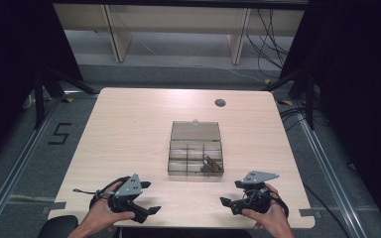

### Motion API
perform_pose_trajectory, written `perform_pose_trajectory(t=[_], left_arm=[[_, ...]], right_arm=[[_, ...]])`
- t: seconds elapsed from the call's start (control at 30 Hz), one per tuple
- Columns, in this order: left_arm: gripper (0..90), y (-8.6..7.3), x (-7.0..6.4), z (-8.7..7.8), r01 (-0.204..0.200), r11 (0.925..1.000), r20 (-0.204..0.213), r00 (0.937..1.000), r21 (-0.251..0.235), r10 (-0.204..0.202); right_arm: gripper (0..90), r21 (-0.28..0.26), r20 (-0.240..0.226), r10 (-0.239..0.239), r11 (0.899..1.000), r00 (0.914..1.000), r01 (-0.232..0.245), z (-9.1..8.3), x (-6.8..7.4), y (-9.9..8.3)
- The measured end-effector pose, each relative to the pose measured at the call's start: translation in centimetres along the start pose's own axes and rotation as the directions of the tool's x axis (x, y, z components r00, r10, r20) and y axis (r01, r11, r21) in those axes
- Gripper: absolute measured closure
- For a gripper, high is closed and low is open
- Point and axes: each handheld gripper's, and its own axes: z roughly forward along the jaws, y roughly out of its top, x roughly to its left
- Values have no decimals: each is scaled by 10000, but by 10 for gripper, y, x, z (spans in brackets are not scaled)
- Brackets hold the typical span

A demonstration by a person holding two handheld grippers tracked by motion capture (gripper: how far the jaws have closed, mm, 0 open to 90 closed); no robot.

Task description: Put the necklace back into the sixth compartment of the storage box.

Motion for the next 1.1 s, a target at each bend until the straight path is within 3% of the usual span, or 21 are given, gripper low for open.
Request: perform_pose_trajectory(t=[0.07, 0.1, 0.4, 0.53, 0.57, 0.6, 0.63, 0.73, 0.77, 0.8, 0.93, 0.97, 1.0, 1.07, 1.1], left_arm=[[150, 0, -1, 0, 67, 10000, 7, 10000, 40, -67], [151, 0, -1, 0, 55, 9999, -9, 10000, 100, -55], [150, 0, -2, 0, 107, 9999, 57, 9999, 36, -107], [150, 0, -2, 0, -140, 9997, -10, 9999, 178, 141], [150, 0, -3, 0, -143, 9998, 21, 9999, 151, 143], [150, 1, -2, -1, -352, 9991, 70, 9994, 218, 351], [150, 0, -4, 0, -83, 9999, 42, 10000, 78, 83], [150, 0, -3, 0, -73, 10000, 71, 9999, 61, 72], [150, 0, -3, 0, -48, 10000, 89, 9999, 73, 47], [150, 0, -2, -1, -201, 9997, 37, 9998, 155, 200], [151, 0, -2, 0, -256, 9996, 43, 9997, 144, 256], [150, -1, -3, 1, -151, 9998, 26, 9999, 154, 151], [151, -1, -3, 1, -78, 9999, 35, 10000, 154, 77], [150, -1, -3, 1, -113, 9997, 58, 9999, 229, 112], [150, -1, -3, 1, -135, 9997, 53, 9999, 186, 134]], right_arm=[[169, 36, -105, 229, 9997, 9997, -229, 0, 3, -1], [169, -63, -67, 20, 10000, 10000, -21, 1, 1, -1], [169, -74, -102, 185, 9998, 9998, -186, 1, 4, -4], [169, -59, -352, 159, 9999, 9993, -161, 1, 2, -5], [169, -100, -22, 178, 9998, 9998, -179, 0, 3, -6], [168, -129, -9, 74, 9999, 10000, -74, -1, 3, -6], [169, -141, -24, 110, 9998, 9999, -110, -1, 4, -7], [168, -223, 43, 191, 9996, 9998, -190, -2, 5, -8], [168, -82, -25, 509, 9987, 9987, -509, -3, 8, -9], [168, -161, 0, 230, 9996, 9997, -230, -3, 6, -10], [168, -190, -270, 249, 9995, 9993, -254, -3, 4, -13], [168, -113, -231, 598, 9981, 9979, -601, -4, 7, -14], [168, -215, 132, 268, 9994, 9996, -266, -4, 5, -15], [168, -218, 152, 462, 9987, 9988, -458, -4, 6, -17], [168, -229, 49, 311, 9993, 9995, -310, -3, 4, -18]])
